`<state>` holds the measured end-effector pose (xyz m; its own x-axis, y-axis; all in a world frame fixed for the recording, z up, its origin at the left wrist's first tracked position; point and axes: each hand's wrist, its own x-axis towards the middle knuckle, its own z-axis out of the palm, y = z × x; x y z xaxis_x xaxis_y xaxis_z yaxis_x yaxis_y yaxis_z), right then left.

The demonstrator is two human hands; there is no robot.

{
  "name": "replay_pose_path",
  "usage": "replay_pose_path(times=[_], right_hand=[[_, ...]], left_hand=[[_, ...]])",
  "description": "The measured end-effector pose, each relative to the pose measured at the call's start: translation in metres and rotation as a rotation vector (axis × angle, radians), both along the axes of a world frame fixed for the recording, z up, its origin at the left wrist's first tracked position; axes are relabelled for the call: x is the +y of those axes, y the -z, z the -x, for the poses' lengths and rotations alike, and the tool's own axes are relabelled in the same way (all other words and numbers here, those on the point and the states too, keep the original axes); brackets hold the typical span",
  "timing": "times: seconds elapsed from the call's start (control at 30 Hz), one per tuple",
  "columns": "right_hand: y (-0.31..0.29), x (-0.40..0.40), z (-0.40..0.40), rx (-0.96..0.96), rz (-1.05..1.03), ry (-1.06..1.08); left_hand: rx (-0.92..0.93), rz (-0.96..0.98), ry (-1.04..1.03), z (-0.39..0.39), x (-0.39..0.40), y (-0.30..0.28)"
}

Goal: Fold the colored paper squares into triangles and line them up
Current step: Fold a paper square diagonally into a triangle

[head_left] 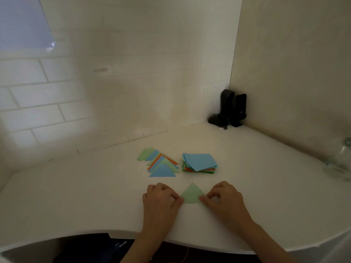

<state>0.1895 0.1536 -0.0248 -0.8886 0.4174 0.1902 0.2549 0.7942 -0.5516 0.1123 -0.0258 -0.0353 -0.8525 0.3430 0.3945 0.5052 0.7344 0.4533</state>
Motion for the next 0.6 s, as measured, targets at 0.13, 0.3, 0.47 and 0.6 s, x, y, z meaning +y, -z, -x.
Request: replay_pose_path(times=[0.13,0.3,0.47,0.6], right_hand=[[-0.001,-0.007,0.005,-0.040,-0.065,0.070],[0.002,-0.011,0.004,-0.041,-0.129,0.108],[0.002,-0.008,0.005,-0.057,-0.108,0.080],[-0.001,0.001,0.004,-0.058,-0.002,0.031]], left_hand=[[0.063,0.012,-0.034,-0.003,0.009,0.005],[0.136,0.165,-0.099,-0.004,0.021,0.002],[0.020,0.220,-0.092,-0.001,0.020,0.001],[-0.072,0.192,-0.064,0.001,0.012,-0.003]])
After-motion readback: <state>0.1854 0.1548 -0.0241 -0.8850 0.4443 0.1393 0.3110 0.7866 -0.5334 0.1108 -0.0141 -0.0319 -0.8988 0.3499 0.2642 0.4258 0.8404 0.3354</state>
